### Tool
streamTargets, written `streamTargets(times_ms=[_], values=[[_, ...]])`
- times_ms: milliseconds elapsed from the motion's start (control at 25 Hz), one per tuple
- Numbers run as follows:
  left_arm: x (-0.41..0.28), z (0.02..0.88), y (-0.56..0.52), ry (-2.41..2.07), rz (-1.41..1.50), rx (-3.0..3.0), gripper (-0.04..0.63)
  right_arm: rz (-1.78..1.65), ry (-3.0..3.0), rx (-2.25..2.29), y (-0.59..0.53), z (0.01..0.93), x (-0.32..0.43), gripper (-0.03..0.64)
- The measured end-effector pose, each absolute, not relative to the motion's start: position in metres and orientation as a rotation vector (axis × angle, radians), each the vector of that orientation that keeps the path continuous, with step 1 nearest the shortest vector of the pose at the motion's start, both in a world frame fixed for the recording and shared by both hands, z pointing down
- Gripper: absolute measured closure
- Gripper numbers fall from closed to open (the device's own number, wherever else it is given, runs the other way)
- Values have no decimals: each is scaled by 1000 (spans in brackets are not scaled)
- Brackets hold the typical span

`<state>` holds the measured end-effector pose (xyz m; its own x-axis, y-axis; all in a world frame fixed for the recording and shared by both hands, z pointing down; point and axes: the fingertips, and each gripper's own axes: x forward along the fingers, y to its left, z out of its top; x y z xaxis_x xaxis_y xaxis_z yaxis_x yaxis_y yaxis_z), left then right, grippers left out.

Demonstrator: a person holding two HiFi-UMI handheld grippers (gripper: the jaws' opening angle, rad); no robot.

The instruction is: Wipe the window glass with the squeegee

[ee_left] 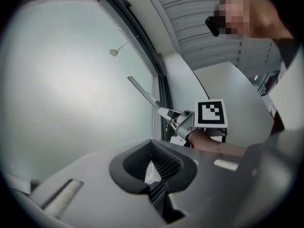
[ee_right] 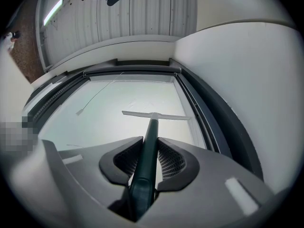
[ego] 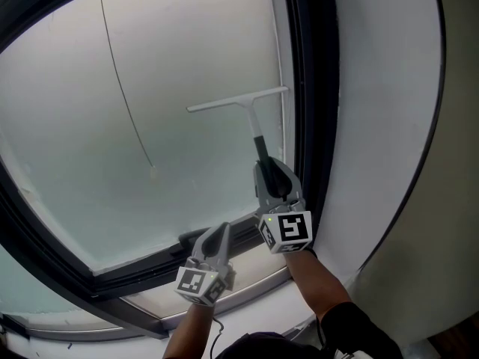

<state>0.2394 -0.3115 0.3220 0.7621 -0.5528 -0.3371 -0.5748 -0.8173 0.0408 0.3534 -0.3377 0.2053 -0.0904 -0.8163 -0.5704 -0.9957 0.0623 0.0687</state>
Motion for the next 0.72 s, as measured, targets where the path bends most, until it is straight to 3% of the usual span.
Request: streamTargets(times_ms=[720], values=[[237, 338, -320, 962, 490, -2893, 597, 617, 1993, -1831, -333, 241, 355, 520]])
